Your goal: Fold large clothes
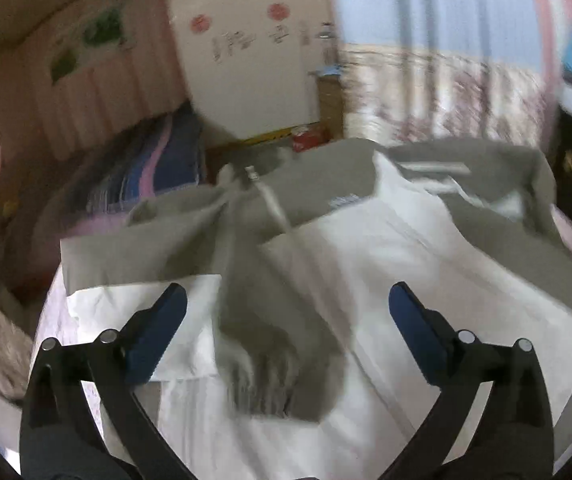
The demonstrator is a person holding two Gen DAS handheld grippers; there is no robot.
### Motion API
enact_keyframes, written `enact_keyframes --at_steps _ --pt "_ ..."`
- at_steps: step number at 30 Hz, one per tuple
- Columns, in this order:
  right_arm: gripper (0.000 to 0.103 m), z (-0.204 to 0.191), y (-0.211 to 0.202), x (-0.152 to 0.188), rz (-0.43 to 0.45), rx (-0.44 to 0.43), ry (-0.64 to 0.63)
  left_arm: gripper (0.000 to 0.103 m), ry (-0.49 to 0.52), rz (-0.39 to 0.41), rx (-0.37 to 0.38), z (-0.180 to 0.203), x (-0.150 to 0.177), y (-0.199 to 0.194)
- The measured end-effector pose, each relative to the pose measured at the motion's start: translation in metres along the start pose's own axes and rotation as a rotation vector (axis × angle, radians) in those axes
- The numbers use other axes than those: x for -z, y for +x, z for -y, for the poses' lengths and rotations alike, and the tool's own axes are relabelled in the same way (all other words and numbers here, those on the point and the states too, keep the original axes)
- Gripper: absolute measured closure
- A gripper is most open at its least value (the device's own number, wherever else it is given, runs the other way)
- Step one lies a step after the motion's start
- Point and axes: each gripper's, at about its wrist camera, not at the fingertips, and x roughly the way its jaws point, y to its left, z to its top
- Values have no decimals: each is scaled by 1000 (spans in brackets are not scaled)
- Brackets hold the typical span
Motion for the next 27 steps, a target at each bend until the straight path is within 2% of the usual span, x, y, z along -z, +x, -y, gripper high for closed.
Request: enact_keyframes --at_steps 3,7,9,12,16,18,22,27 --pt "4 4 -3 0 6 5 15 3 20 5 32 11 16 -18" --pt "4 -7 -3 0 11 -16 18 3 -116 69 28 -15 31 -53" --pt "4 -20 0 -1 7 -31 -3 3 -205 115 -26 -49 39 -77" --pt "4 -49 10 0 -6 -72 -36 3 -258 145 -142 -90 47 -90" --pt "4 -104 25 2 -11 -170 -106 3 -304 128 -286 -145 62 -85" --pt "4 -133 35 7 -8 -191 -150 3 -331 114 -329 -168 66 -81" --pt "4 -174 57 19 -34 -236 -169 3 -366 92 -374 -205 80 -70" --pt "4 -226 84 31 -54 -258 -257 3 -374 74 -389 -224 90 -50"
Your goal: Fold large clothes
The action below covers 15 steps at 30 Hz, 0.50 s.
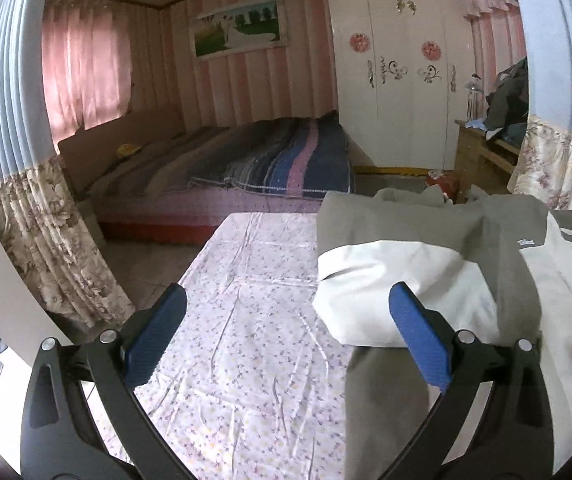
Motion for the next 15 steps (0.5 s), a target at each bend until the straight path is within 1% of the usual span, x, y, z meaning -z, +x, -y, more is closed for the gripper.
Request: enact_keyframes --at_steps 3,5,8,10,12,13,14,15 --pt "4 -19 26 -2 -17 15 -53 3 8 -1 -7 1 2 13" --pt "4 -24 41 -5 -22 49 -81 3 11 -6 -8 1 2 23" --pt "4 -23 66 -10 -56 80 -72 3 7 -4 -9 5 1 32" --pt "4 -20 87 -11 -112 120 -88 3 5 0 -8 9 0 38" --pt "5 -20 101 -10 -149 152 -113 3 3 -1 -5 13 -1 47" --pt "20 -17 105 -9 -162 154 -118 3 3 -4 -4 16 -1 50" --pt "47 -10 104 -11 -164 147 -109 3 8 -8 -1 20 -2 54" --pt "57 -4 101 -15 -156 149 -95 3 15 -10 2 23 -3 56"
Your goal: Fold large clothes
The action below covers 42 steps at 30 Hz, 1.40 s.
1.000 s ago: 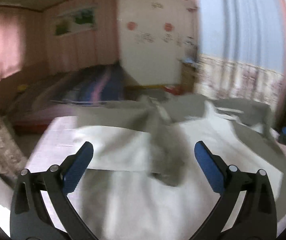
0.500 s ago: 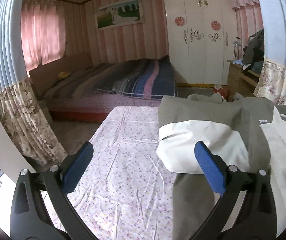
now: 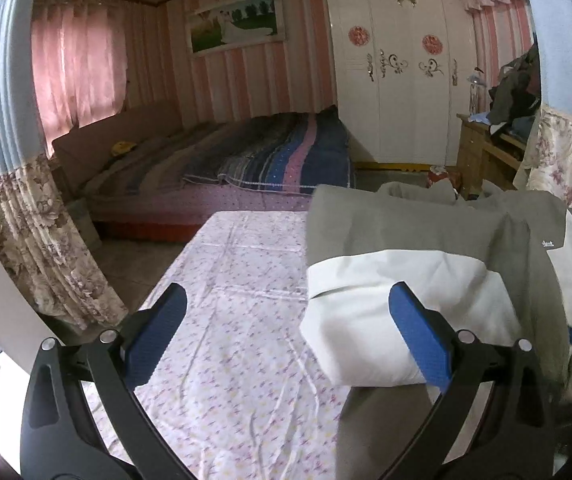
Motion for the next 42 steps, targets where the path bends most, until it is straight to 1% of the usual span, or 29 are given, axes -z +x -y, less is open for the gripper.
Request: enact_keyframes --at_steps 1,2,4,6,7,8,9,10,11,13,15,17,19,20,22,24,26,27,29,31,33,34,35,37,39,42 --pt "69 16 -7 -6 29 11 35 3 11 -2 1 4 -1 4" --pt "74 32 -16 -11 60 18 68 3 22 -4 4 9 -2 6" --pt "79 62 -31 -24 107 26 129 3 36 0 11 15 -4 8" --pt "81 101 -44 -40 145 33 189 3 49 -2 19 23 -8 15" --pt "82 122 -47 -47 151 19 222 3 65 -7 26 31 -10 21" --pt "82 135 -48 -52 154 22 238 3 84 -10 31 37 -12 25" --pt "83 156 -48 -59 162 45 251 3 107 -16 31 45 -14 31" --pt "83 174 -46 -64 160 45 266 3 131 -25 25 52 -15 39" --pt "83 185 -41 -67 149 38 280 3 153 -36 19 62 -15 48" --pt "83 212 -26 -69 112 40 309 3 165 -54 17 72 -18 64" --pt "83 230 -10 -67 79 55 330 3 161 -81 0 81 -22 83" --pt "83 249 5 -58 43 63 367 3 134 -113 -25 85 -24 102" --pt "83 261 20 -53 17 82 398 3 96 -148 -49 86 -24 120" --pt "83 268 24 -49 5 102 409 3 79 -150 -73 86 -24 126" --pt "83 277 33 -38 -18 126 420 3 66 -153 -94 88 -23 135" --pt "83 281 42 -28 -48 142 405 3 73 -169 -116 91 -22 147" --pt "83 286 51 -22 -76 187 385 3 93 -177 -137 93 -20 156" --pt "83 290 55 -18 -90 193 393 3 97 -183 -139 93 -20 158" --pt "83 295 60 -12 -99 193 410 3 105 -169 -152 91 -23 159" --pt "81 288 51 -12 -88 187 396 3 112 -168 -148 89 -24 159" --pt "69 283 34 -15 -67 170 381 3 121 -159 -132 88 -26 151" --pt "56 281 22 -16 -49 168 380 3 122 -154 -124 88 -27 147" --pt "39 279 9 -16 -29 157 383 3 114 -142 -107 86 -29 137" --pt "23 276 -24 -14 16 95 398 3 106 -118 -64 84 -33 115" --pt "21 269 -59 -6 34 55 380 3 112 -80 -25 83 -38 83" --pt "15 262 -109 13 56 57 339 3 123 -40 39 77 -40 31"
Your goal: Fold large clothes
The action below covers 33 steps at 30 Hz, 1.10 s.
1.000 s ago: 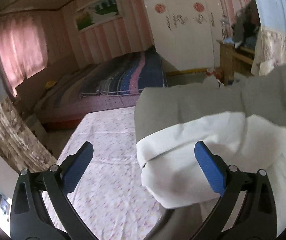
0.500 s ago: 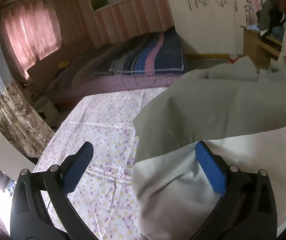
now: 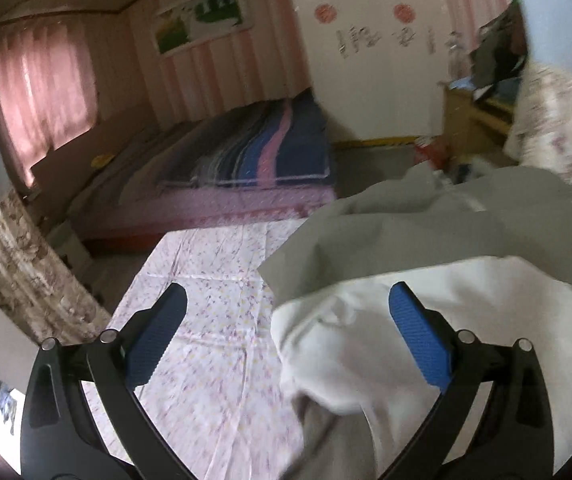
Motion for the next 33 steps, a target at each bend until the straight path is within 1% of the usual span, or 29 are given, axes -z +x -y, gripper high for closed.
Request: enact_keyframes --at_steps 1,2,3,6,8,9,10,13,14,16,17,19,21,25,26,27,28,29,31,32,33 --pt "14 3 -19 10 11 4 -13 3 2 17 17 -2 2 -17" --pt "13 7 -30 16 19 12 -21 3 -2 35 39 -4 6 -40" --pt "12 13 -47 28 29 34 -32 3 -5 47 54 -6 10 -59" --pt "12 36 -81 61 49 135 -51 3 -23 74 86 -12 30 -107" --pt "12 52 -93 82 54 161 -39 3 -49 77 112 -16 48 -132" --pt "12 66 -97 95 44 162 -13 3 -54 79 117 -17 58 -143" --pt "12 78 -95 101 40 159 5 3 -56 78 119 -16 68 -153" --pt "12 102 -95 126 6 168 60 3 -60 65 114 -16 92 -168" --pt "12 104 -97 133 4 165 62 3 -76 53 118 -18 102 -173" --pt "12 104 -95 148 -27 168 46 3 -98 29 122 -25 114 -177" --pt "12 103 -93 154 -49 145 43 3 -107 24 119 -28 118 -175" --pt "12 101 -89 161 -79 96 55 3 -132 15 114 -34 127 -179" --pt "12 100 -83 166 -100 70 77 3 -153 4 112 -39 133 -181" --pt "12 94 -67 171 -123 58 90 3 -156 -10 122 -37 141 -182" --pt "15 93 -63 172 -127 56 93 3 -154 -10 125 -35 142 -183" --pt "22 92 -57 174 -139 44 105 3 -151 -9 131 -32 142 -183" --pt "56 93 -54 177 -140 40 112 3 -151 -11 137 -30 142 -183" --pt "78 93 -53 177 -129 50 114 3 -150 -14 146 -26 144 -183" --pt "86 93 -61 173 -86 66 115 3 -145 -18 158 -19 144 -182" --pt "88 96 -68 171 -59 70 125 3 -141 -17 164 -16 144 -183" --pt "88 103 -81 166 -10 91 146 3 -138 -15 167 -14 144 -184"
